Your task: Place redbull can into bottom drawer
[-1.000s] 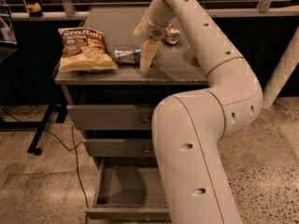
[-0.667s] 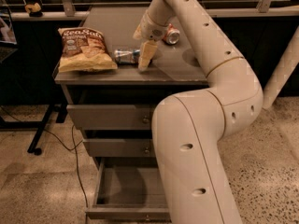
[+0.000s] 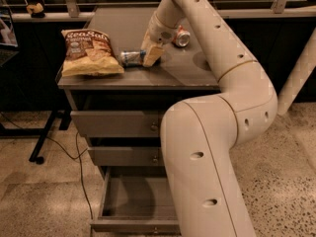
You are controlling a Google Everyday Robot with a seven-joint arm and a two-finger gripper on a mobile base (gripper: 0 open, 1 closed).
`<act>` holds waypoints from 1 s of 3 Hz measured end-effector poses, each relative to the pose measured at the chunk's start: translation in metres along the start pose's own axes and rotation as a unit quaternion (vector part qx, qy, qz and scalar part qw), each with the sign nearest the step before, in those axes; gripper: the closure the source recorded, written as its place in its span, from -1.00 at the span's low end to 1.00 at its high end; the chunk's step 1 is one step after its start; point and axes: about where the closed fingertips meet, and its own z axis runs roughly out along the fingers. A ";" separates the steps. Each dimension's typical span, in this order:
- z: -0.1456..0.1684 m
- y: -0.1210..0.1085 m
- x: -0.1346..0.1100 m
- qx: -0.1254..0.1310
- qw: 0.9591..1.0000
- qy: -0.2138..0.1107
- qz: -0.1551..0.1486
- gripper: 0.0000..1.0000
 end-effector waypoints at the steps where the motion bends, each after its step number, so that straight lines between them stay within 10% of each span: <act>1: 0.000 0.000 0.000 0.000 1.000 0.000 0.000 0.77; 3: 0.000 0.000 0.000 0.000 1.000 0.000 0.000 1.00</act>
Offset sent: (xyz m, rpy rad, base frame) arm 0.0000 0.0000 0.0000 0.0000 0.0000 0.0000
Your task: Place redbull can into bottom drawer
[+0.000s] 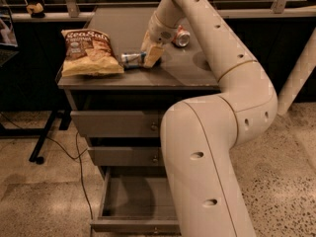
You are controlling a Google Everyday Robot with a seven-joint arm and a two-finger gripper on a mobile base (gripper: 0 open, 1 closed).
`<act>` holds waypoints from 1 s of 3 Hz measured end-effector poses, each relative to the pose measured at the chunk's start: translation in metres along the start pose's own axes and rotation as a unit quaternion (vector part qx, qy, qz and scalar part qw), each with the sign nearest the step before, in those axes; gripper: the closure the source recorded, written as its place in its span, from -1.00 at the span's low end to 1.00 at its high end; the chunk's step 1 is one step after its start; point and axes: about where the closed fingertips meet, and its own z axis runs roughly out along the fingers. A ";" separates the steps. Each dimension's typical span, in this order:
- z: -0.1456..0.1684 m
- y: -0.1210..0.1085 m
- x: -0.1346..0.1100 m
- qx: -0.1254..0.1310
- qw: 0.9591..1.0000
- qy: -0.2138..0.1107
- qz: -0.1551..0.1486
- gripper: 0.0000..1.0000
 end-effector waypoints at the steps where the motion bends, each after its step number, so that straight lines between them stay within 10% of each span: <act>1: -0.003 0.001 -0.007 0.000 1.000 -0.011 -0.021 1.00; 3: -0.066 0.030 -0.023 -0.002 0.997 -0.026 -0.075 1.00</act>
Offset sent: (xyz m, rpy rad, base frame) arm -0.0605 -0.0192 0.0594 0.0231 -0.0487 0.1467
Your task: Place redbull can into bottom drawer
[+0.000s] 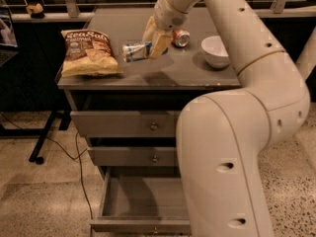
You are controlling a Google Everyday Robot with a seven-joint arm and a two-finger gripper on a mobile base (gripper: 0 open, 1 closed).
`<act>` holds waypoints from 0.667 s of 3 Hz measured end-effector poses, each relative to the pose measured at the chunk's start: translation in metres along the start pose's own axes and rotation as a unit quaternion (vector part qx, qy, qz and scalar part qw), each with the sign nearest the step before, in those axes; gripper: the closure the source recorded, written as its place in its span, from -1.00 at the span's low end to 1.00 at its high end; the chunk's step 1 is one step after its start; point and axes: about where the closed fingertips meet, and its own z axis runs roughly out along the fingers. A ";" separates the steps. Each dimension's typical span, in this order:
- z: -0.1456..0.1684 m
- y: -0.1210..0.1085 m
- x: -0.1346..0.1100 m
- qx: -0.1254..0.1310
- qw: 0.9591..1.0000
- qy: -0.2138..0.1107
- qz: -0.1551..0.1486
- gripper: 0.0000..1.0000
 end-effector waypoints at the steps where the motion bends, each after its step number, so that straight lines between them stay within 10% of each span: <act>1: -0.025 0.022 -0.008 -0.001 0.999 -0.030 -0.020 1.00; 2: -0.050 0.052 -0.017 0.015 0.997 -0.063 -0.032 1.00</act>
Offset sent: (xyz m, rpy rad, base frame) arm -0.1475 -0.0372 0.0200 0.1844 -0.0050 0.1257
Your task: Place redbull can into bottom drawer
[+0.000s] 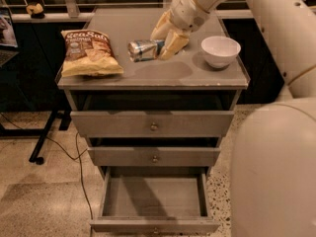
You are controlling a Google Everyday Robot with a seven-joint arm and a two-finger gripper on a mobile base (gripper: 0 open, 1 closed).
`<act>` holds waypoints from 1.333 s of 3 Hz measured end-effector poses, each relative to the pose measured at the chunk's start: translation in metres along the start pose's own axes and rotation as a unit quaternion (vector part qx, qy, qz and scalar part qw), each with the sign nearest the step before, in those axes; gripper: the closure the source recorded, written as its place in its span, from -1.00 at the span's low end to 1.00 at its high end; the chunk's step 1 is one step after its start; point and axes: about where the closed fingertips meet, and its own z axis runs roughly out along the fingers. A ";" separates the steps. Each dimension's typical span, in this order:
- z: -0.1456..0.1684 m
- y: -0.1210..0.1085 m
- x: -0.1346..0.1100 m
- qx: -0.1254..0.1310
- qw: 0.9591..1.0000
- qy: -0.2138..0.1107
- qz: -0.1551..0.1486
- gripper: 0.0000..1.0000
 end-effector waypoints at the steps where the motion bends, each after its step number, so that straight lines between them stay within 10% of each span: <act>1: -0.045 0.026 -0.025 0.066 0.998 -0.019 -0.002 1.00; 2: -0.071 0.056 -0.055 0.129 0.991 -0.046 -0.006 1.00; 4: -0.054 0.091 -0.032 0.125 0.991 -0.036 0.022 1.00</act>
Offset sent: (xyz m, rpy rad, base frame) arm -0.1631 -0.0170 -0.0342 0.2198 -0.0541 -0.1308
